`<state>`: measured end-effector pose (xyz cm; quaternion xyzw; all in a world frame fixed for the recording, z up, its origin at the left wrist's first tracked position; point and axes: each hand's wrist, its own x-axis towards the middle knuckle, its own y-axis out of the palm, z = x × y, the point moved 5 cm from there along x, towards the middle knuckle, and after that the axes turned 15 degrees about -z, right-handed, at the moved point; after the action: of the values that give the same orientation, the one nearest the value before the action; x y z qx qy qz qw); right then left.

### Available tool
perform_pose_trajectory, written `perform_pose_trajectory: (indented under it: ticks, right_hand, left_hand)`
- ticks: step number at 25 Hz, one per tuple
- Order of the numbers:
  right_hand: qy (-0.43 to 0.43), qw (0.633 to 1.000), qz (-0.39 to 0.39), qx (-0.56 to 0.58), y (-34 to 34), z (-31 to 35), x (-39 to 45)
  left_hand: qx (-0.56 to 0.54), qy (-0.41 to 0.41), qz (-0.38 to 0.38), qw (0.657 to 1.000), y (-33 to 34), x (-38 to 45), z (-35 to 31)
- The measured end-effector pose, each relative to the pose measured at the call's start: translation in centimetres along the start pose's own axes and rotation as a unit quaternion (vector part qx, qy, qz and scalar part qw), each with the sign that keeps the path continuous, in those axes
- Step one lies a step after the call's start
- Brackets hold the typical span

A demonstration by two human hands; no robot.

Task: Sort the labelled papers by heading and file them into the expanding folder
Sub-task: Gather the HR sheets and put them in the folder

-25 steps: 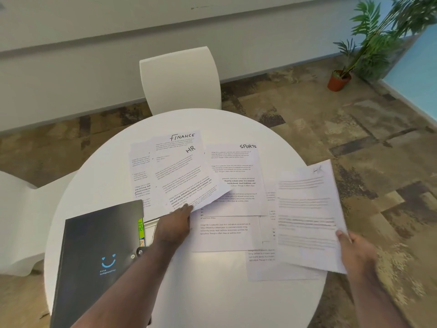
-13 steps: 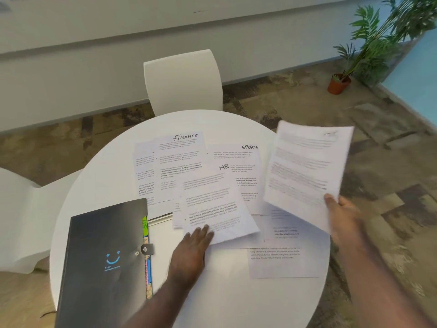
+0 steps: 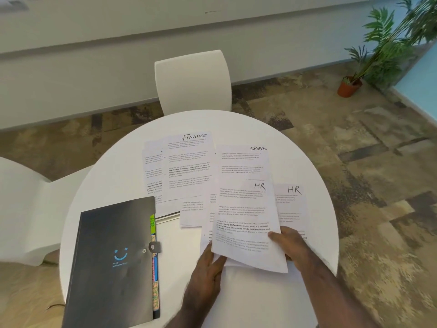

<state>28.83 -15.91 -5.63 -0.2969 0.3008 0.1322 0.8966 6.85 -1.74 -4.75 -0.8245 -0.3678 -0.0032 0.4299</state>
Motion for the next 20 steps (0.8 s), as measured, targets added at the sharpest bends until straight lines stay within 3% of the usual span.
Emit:
perform_pose_trajectory:
  ticks: [5,7,9,10,12,14,17,20]
  right_hand:
    - [0.033,0.999,0.027,0.013,0.3,-0.6,-0.3]
    - [0.037,0.998,0.045,0.018,0.5,-0.9,-0.4]
    - [0.010,0.999,0.040,0.017,0.1,-1.0,-0.2]
    - [0.001,0.999,0.037,0.027,-0.2,-1.1,-0.1]
    - [-0.006,0.997,0.045,0.059,-0.8,-1.3,-0.1]
    - [-0.014,0.993,0.068,0.093,-1.1,-1.1,-0.4]
    - [-0.027,0.986,0.102,0.128,-0.5,-0.4,-1.4]
    - [-0.045,0.983,0.135,0.119,0.3,0.8,-2.1]
  left_hand:
    - [-0.022,-0.045,0.019,0.999,0.2,0.0,0.3]
    - [-0.076,-0.061,0.039,0.994,-0.2,0.0,0.1]
    - [-0.169,-0.124,0.008,0.978,-1.5,0.8,0.8]
    - [-0.218,-0.193,-0.031,0.956,-2.3,1.4,1.8]
    - [-0.299,-0.366,-0.080,0.878,-3.3,2.4,4.0]
    - [-0.329,-0.486,-0.034,0.809,-2.9,3.3,5.0]
    - [-0.353,-0.535,0.086,0.763,-2.2,5.0,4.5]
    - [-0.426,-0.526,0.094,0.730,-1.4,6.4,3.9]
